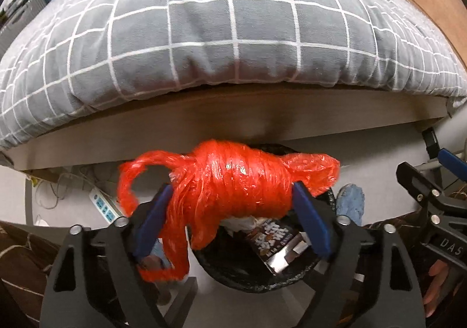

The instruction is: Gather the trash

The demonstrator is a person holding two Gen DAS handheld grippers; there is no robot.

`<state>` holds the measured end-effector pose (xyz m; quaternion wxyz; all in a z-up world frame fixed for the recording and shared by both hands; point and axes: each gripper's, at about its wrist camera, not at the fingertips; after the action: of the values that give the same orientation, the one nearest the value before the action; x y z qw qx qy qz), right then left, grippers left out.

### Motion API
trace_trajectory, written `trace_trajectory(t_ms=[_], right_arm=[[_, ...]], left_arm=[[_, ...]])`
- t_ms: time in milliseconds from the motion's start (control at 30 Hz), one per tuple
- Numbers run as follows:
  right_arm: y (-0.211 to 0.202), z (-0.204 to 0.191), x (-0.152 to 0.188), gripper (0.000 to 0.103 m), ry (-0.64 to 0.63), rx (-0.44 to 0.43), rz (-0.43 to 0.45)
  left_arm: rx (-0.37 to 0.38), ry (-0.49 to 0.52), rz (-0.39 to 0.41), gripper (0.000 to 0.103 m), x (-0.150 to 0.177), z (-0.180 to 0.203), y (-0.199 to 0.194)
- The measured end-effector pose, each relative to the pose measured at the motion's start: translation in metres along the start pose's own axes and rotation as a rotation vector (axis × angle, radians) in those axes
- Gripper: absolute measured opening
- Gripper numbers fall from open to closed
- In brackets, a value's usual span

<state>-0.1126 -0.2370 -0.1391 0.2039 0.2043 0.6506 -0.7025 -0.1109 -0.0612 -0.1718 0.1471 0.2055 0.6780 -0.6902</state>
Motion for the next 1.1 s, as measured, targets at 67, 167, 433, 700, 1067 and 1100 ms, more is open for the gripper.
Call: trace_trajectory(t_ms=[67,167,433,700,1067,1100], right_arm=[[-0.001,-0.001,-0.002,0.095,-0.009,-0.004,0.009],[-0.004,-0.002,-0.007,0.095,-0.009,-0.005,0.021],[-0.053,-0.011,-0.038,0.095,-0.014,-0.028,0.122],[-0.130,-0.018,-0.058,0.095,-0.021,-0.046,0.258],[-0.201,-0.018,-0.058,0.095,-0.020,-0.048,0.350],[-0.202,-0.017,-0.058,0.095,-0.020,-0.048,0.351]], left_arm=[[-0.002,-0.008,0.008,0.088,0.000,-0.008,0.000],[-0.002,-0.020,0.044,0.093,-0.004,-0.018,-0.012],[-0.042,-0.032,0.150,0.097,-0.025,-0.034,-0.069],[-0.069,-0.049,0.304,0.097,-0.047,-0.044,-0.159],[-0.030,-0.074,0.383,0.097,-0.038,-0.048,-0.226],[-0.030,-0.073,0.386,0.097,-0.036,-0.048,-0.228]])
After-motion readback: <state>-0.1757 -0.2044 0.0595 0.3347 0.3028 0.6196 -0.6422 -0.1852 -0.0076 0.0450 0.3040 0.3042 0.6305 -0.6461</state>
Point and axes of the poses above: each gripper's, at about its wrist camera, not at the fingertips, and y roughly the way its jaws point, z to its right, x to its underside, and after that the axes turned 5 degrees about z, right-handed
